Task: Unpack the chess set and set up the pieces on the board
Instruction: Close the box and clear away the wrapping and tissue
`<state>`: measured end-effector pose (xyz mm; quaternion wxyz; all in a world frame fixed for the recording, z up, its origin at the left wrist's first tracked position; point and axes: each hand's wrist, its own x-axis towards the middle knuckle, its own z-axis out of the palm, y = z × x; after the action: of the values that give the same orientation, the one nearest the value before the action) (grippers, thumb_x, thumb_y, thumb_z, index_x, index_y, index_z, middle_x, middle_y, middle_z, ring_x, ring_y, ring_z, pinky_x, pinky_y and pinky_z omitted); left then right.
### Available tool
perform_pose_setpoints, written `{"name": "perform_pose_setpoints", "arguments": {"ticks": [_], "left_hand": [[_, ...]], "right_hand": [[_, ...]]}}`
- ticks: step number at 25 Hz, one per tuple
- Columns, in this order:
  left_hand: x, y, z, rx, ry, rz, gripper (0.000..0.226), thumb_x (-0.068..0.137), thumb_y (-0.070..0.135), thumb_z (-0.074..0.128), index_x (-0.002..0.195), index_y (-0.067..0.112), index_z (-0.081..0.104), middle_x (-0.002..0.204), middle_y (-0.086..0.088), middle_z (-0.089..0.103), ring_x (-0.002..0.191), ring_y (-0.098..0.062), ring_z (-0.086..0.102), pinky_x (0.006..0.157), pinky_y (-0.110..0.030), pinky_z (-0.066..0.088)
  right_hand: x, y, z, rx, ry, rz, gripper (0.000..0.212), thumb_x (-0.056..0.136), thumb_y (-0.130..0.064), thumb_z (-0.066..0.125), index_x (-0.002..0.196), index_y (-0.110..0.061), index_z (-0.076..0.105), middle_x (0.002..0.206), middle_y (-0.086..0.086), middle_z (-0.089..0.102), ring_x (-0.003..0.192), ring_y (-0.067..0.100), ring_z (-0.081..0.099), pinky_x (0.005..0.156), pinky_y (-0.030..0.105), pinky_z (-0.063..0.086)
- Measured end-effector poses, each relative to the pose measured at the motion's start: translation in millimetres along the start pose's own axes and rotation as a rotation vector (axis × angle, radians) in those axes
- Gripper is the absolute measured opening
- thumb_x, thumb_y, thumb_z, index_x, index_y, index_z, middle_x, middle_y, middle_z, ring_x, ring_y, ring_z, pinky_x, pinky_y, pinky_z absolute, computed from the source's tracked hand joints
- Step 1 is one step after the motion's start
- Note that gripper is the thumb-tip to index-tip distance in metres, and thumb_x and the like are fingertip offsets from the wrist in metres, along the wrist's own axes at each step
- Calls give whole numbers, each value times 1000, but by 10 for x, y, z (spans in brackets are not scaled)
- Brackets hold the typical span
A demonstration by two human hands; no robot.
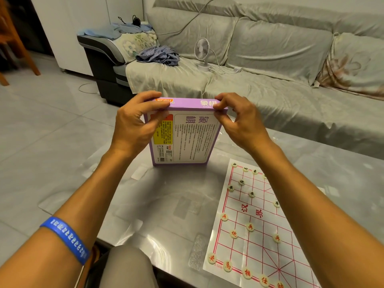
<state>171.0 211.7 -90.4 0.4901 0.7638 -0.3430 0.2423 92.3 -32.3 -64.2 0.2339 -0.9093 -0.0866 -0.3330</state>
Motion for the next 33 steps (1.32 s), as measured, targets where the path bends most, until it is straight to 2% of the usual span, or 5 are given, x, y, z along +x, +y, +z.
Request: {"name": "perform_pose_setpoints", "arguments": {"ticks": [12,17,23,29,33], "left_hand": [[-221,222,-2,-116,-33,-120,48,81,26,72,125,29,53,115,10,57,108,2,54,85,-12,49],[-511,412,127,44,-82,109,42,79,29,72,119,18,62,114,0,59,104,-14,53,84,-27,51],[-914,533,370,125,-324,247,49,79,38,71,123,24,56,117,1,56,107,-15,49,84,-23,48],[-1056,280,370,39,-143,-153,33,81,45,61,106,23,66,109,14,61,107,-5,52,88,-35,48],[-1128,109,415,220,-382,-171,53,76,63,51,116,31,64,126,10,55,117,-12,45,96,-37,41]], "right_hand": [[-318,-226,94,80,263,508,34,88,-40,64,113,-21,52,121,0,53,103,18,59,78,29,53],[-530,-547,-5,1145,59,1154,38,88,-57,55,112,-28,53,102,18,70,80,37,71,72,47,59],[-828,-615,198,1191,24,1267,22,86,-25,65,104,-13,60,92,17,72,84,33,71,69,47,59],[-903,-341,479,1169,27,1299,18,82,-10,56,100,-13,58,87,12,67,82,26,65,80,47,55],[-792,-161,760,1184,-81,1323,29,80,-7,57,110,-8,60,92,12,63,86,26,61,88,48,51]]}}
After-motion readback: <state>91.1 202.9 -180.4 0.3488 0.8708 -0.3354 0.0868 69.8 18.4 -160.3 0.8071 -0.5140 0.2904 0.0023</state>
